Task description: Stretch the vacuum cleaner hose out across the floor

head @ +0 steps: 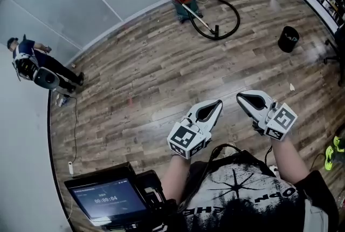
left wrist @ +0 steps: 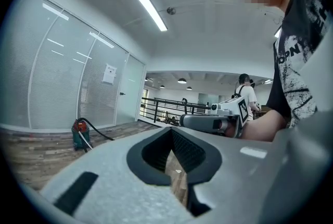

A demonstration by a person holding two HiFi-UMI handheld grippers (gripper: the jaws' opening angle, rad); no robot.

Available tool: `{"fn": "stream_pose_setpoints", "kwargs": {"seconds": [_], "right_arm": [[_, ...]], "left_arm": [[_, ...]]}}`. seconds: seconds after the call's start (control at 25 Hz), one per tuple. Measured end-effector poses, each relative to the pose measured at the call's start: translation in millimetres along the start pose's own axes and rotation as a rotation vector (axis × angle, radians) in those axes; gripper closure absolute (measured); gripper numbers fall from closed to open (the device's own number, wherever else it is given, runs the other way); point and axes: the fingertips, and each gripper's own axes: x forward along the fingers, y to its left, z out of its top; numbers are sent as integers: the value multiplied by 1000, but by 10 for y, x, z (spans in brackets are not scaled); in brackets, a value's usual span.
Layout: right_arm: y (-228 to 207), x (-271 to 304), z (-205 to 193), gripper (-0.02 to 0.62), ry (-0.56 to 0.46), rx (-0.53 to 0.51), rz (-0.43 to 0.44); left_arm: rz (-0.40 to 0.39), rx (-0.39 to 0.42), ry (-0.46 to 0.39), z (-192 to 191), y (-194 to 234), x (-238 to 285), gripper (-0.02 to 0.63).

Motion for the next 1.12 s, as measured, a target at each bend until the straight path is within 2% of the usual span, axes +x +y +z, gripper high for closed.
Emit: {"fn": "stream_pose_setpoints", "kwargs": {"seconds": [0.24, 0.44, 0.64, 0.84, 1.0, 1.12], "right_arm": [[-629, 34, -34, 591, 1, 9, 21], [-845, 242, -71, 591, 15, 11, 28], [-1112, 574, -121, 589, 29, 7, -4], [-1426, 1004, -81, 589, 57, -16, -70], [-1679, 1410, 38, 589, 25, 10, -126], [-1788, 1756, 48, 589, 48, -40, -163]], "left_arm": [[25, -14, 2, 61, 322, 485, 606], [27, -12, 6, 99, 616, 623, 606], [-7, -11, 4, 88, 1050, 726, 606], [-77, -10, -4, 208, 1597, 838, 606], [-133, 3, 4, 318, 2062, 881, 606], [-170, 10, 0, 386, 2404, 851, 606]]}}
